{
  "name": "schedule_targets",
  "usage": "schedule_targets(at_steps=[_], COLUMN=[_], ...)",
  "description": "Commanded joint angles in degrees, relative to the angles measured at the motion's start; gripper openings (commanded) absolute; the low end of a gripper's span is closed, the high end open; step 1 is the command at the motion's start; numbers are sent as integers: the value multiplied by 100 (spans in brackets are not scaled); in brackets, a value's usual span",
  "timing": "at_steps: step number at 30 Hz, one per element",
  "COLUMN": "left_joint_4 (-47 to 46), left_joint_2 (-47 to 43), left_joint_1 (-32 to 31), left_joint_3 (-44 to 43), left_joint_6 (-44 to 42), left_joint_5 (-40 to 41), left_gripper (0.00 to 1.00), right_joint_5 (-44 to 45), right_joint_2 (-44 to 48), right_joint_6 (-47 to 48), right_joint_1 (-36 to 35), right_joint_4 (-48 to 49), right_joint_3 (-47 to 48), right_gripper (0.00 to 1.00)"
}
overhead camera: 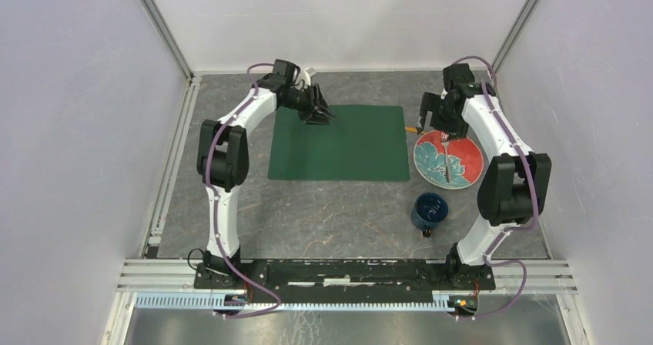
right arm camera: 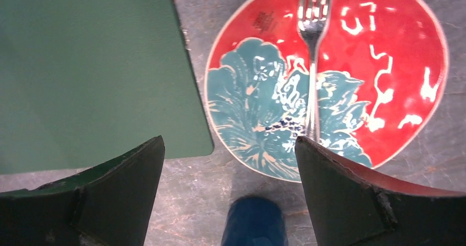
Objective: Set the dinner table for one person
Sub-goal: Pick up the fork at the center of the board.
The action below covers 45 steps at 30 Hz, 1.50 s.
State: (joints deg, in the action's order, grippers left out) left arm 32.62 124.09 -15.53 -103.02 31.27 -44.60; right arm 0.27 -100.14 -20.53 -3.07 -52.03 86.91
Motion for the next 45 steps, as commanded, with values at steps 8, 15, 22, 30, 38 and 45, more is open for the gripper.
schedule_targets(at_steps=[8,15,22,30,38,45], left_joint_4=[-36,-32,-31,-28,-36,-33], left_joint_2=[560,499,458,423,360,399], left_joint_1=[-554,-564,-559,-560,-561,-562], left_joint_3=[-640,-449,-342,-358,-368,-458], left_joint_6=[-209,-244,-296,-297,-261,-210], left_joint_5=[-612,-526,-444,-308,-107,-24], left_gripper=[44,43,42,42,41,41], right_joint_5=[546,709,755,778,663,860], right_joint_2=[789,870,858,532,-49,-269], right_joint_6=[-560,-508,-531,-492,-30,354], right_joint_1=[523,561,562,622,641,699], right_joint_4=[563,760,1076,1564,1707,1845], right_joint_3=[-1586,-2078,-2307,-2232,-1601,-1565], right_gripper=[98,91,79,72,66,64])
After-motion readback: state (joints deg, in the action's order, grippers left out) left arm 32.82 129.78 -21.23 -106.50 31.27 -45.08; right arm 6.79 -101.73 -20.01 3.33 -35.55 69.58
